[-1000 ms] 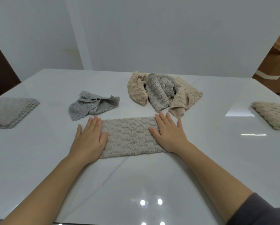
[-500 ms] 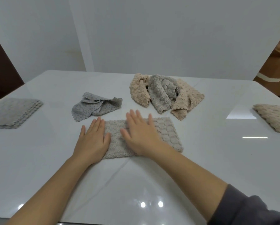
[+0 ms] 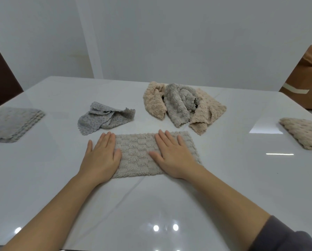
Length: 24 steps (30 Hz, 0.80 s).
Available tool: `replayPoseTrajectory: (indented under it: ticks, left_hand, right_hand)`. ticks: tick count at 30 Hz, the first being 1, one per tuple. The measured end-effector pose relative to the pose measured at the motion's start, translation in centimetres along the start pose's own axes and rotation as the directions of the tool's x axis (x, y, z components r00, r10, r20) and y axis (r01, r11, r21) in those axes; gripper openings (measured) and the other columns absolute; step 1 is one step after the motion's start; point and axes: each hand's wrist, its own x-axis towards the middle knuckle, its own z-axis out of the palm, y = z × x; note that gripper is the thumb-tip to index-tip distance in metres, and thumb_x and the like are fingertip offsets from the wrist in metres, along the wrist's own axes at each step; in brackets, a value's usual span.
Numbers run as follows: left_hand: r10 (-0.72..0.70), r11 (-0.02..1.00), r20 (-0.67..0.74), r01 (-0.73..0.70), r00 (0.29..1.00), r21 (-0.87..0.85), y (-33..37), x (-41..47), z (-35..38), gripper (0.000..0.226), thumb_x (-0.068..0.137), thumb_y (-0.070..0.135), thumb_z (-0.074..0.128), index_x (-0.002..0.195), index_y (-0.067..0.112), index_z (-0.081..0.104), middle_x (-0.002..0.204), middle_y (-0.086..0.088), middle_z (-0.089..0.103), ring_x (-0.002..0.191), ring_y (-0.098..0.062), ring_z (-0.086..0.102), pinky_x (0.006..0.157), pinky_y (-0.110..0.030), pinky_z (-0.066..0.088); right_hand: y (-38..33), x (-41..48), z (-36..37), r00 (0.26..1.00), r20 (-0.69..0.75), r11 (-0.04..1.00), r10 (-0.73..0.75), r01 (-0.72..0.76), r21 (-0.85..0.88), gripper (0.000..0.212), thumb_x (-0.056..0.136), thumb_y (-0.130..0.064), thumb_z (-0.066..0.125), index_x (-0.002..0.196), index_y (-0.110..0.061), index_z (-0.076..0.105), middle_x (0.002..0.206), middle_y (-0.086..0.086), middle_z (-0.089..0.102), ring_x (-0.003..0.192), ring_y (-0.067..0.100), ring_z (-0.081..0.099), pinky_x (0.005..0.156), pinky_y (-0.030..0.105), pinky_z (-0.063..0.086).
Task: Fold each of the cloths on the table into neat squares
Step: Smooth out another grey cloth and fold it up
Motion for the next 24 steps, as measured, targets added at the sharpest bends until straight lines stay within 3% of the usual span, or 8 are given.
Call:
replayPoseTrajectory:
  ticks: [10,12,15,17,21,24]
  left_hand:
    - [-0.046,0.998,-0.02,0.045,0.999,-0.034,0.3,-0.1,-0.2,0.065,0.101,0.039,0.017,0.156,0.009,0.001,0.164,-0.005,-0.003,0.15,-0.015,-0.003,0.122,-0.042,-0.001]
    - [-0.099,0.993,-0.11,0.091,0.989,-0.07,0.4,-0.5,-0.6,0.069,0.099,0.044,0.023,0.155,0.006,0.008,0.162,-0.011,0.015,0.148,-0.022,0.016,0.119,-0.043,0.017]
    - [-0.18,0.98,-0.245,0.153,0.953,-0.125,0.3,-1.3,-1.9,0.065,0.096,0.044,0.035,0.149,0.008,0.024,0.131,-0.013,0.055,0.118,-0.032,0.05,0.091,-0.044,0.044]
    - [-0.271,0.952,-0.199,0.232,0.942,-0.199,0.3,-1.7,-3.4,0.057,0.095,0.042,0.038,0.14,0.007,0.034,0.113,-0.014,0.061,0.104,-0.033,0.055,0.08,-0.042,0.047]
    - [-0.398,0.902,0.044,0.4,0.916,-0.166,-0.3,-1.3,-5.6,0.054,0.097,0.04,0.043,0.132,-0.001,0.044,0.119,-0.02,0.06,0.105,-0.035,0.059,0.08,-0.034,0.044]
    - [-0.403,0.771,0.238,0.468,0.883,-0.431,-0.6,-1.0,-6.6,0.038,0.095,0.029,0.05,0.11,-0.006,0.055,0.093,-0.018,0.063,0.077,-0.032,0.065,0.071,-0.038,0.056]
  right_hand:
    - [3.1,-1.8,-1.0,0.979,0.027,0.979,0.202,-0.202,0.01,0.073,0.1,-0.057,0.012,0.156,-0.013,-0.005,0.163,0.007,-0.013,0.149,0.022,-0.014,0.12,0.049,-0.006]
    - [3.0,-1.6,-1.2,0.977,0.044,0.978,0.209,-0.209,-0.007,0.073,0.1,-0.057,0.013,0.156,-0.013,-0.003,0.163,0.009,-0.011,0.15,0.024,-0.013,0.12,0.051,-0.006]
    - [2.5,-1.4,-2.1,0.976,0.032,0.976,0.215,-0.216,0.016,0.072,0.1,-0.057,0.015,0.156,-0.012,0.002,0.163,0.012,-0.005,0.15,0.028,-0.01,0.119,0.054,-0.006]
    - [1.9,-1.4,-2.6,0.981,-0.013,0.98,0.194,-0.193,0.046,0.071,0.101,-0.056,0.015,0.156,-0.013,0.002,0.163,0.012,-0.005,0.15,0.028,-0.011,0.119,0.053,-0.007]
    - [0.0,-1.0,-2.8,0.991,-0.051,0.991,0.121,-0.117,0.07,0.072,0.101,-0.056,0.017,0.156,-0.013,0.001,0.163,0.011,-0.007,0.15,0.026,-0.013,0.119,0.052,-0.009]
    - [-0.7,-0.4,-2.2,0.995,-0.044,0.993,0.094,-0.091,0.074,0.072,0.101,-0.057,0.016,0.156,-0.014,-0.001,0.163,0.01,-0.009,0.149,0.025,-0.014,0.119,0.052,-0.009]
